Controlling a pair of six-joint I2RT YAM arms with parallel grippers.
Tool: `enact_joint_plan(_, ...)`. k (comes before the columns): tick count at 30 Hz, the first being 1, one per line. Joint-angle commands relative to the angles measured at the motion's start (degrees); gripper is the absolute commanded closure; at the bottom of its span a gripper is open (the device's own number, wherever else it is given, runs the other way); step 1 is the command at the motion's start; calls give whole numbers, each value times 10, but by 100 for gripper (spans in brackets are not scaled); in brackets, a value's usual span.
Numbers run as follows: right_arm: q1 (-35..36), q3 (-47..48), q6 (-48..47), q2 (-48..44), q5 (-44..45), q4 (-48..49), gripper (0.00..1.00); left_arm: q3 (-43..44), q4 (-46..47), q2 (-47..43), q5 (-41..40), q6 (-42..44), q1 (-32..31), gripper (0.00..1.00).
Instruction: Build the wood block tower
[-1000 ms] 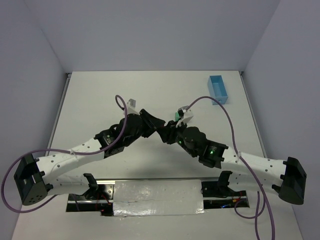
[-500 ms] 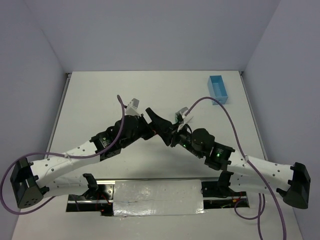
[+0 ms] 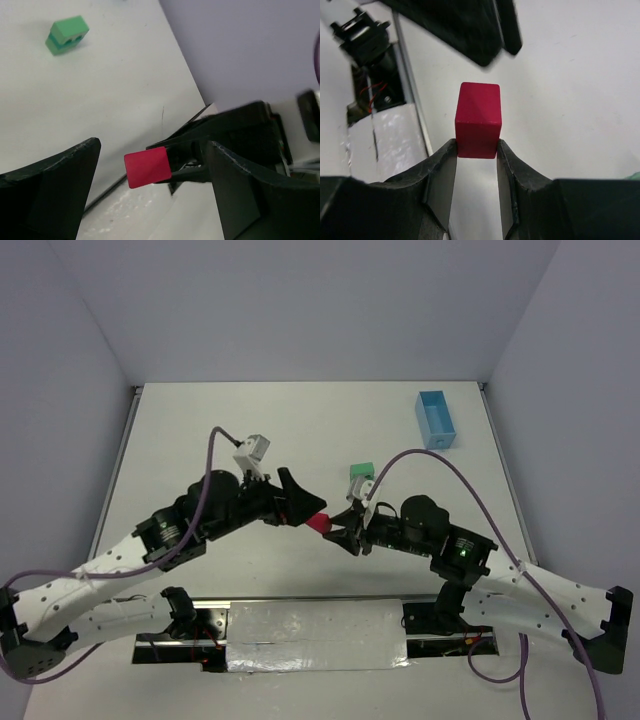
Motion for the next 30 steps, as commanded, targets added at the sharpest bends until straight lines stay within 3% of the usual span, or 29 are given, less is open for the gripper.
enact_joint_plan(1, -1, 48, -36, 1, -101, -53, 96, -19, 46, -76, 57, 147, -2, 0)
enact_joint_plan(2, 0, 52, -36, 2, -117, -65, 96, -27, 67, -89, 65, 208, -2, 1)
enact_joint_plan(7, -2, 97, -15, 14, -147, -120, 96, -122, 149, -158, 194, 359, -3, 1)
enact_joint_plan(10, -2, 120, 3, 18, -175, -150, 95, -160, 191, -171, 251, 400, -2, 0)
enact_joint_plan(18, -1, 130, 17, -13, -229, -158, 93, -138, 198, -139, 360, 427, -3, 5)
enact_joint_plan(21, -2, 137, 17, -8, -226, -164, 92, -138, 213, -132, 395, 419, -3, 11)
enact_joint_plan(23, -2, 146, 17, 0, -226, -170, 92, -144, 220, -136, 406, 416, -3, 22)
enact_joint_plan(29, -2, 152, 11, 0, -213, -179, 93, -143, 209, -143, 410, 419, -3, 39)
enact_joint_plan(30, -1, 152, 11, 0, -215, -177, 92, -140, 208, -141, 412, 419, -3, 48)
